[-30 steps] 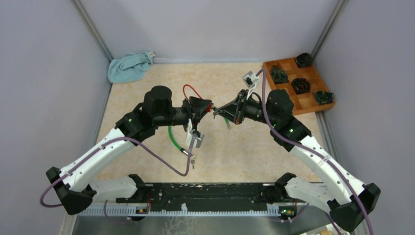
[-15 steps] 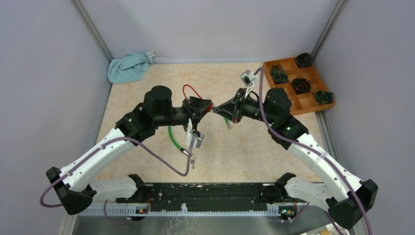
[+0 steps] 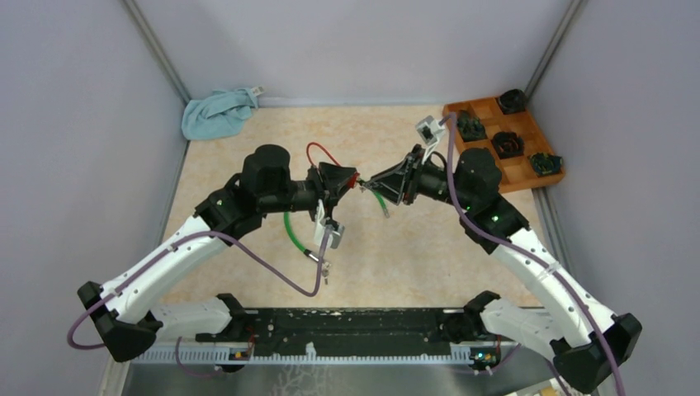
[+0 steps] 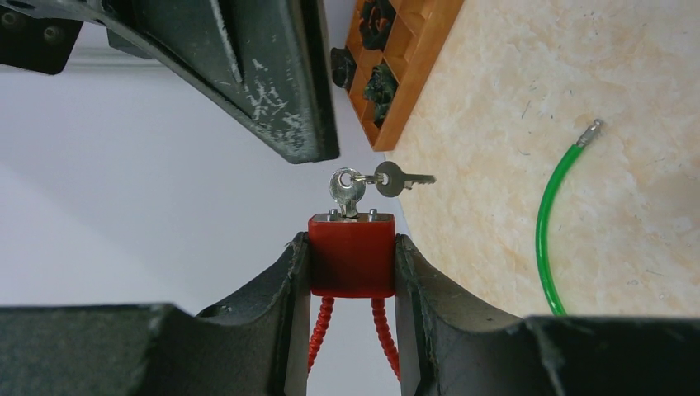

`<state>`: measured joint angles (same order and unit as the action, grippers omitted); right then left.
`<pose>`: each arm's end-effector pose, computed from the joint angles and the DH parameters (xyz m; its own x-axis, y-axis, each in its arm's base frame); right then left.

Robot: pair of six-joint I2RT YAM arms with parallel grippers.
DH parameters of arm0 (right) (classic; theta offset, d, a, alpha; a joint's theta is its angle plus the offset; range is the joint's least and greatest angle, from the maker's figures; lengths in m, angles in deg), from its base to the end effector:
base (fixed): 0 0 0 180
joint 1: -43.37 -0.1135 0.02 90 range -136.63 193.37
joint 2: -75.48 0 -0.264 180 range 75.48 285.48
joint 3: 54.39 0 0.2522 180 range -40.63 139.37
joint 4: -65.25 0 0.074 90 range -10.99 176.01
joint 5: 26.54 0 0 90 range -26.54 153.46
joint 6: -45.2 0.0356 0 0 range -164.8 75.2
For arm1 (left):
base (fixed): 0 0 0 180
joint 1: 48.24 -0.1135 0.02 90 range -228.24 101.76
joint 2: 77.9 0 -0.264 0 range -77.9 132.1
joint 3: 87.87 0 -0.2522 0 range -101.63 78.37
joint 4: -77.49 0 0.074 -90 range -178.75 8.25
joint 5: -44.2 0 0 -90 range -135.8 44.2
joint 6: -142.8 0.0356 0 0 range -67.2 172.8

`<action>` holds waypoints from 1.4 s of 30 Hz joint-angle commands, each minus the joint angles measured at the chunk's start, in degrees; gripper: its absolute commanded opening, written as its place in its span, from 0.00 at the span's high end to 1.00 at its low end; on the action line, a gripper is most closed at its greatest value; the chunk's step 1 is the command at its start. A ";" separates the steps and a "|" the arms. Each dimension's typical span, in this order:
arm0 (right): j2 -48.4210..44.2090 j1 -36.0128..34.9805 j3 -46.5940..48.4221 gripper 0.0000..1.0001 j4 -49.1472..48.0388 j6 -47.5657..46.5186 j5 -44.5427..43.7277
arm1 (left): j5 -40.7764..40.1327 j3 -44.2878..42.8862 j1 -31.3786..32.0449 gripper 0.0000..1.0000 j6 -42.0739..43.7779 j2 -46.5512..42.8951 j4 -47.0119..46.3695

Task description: Unlock with the key

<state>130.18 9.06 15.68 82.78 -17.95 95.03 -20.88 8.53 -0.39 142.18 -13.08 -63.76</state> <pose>0.1670 0.1365 0.3919 -0.4399 0.1657 -0.8826 -0.8000 0.3744 0.4689 0.1542 -0.1927 0.3973 0.9356 0.3177 -0.1541 0.2393 -0.2498 0.9383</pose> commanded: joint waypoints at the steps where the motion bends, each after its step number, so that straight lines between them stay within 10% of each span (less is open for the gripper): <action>1: -1.27 4.22 2.28 0.65 -2.58 3.96 1.72 | 2.13 -1.50 0.44 1.00 0.18 -0.92 -0.74; 42: 2.07 4.35 0.40 0.98 -7.42 5.41 7.25 | 2.33 -2.16 0.46 1.00 0.15 -0.48 -1.52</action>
<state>132.98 13.50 15.62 79.59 -12.64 102.70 -19.65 8.42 -0.32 142.21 -13.19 -63.73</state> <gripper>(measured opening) 0.042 0.402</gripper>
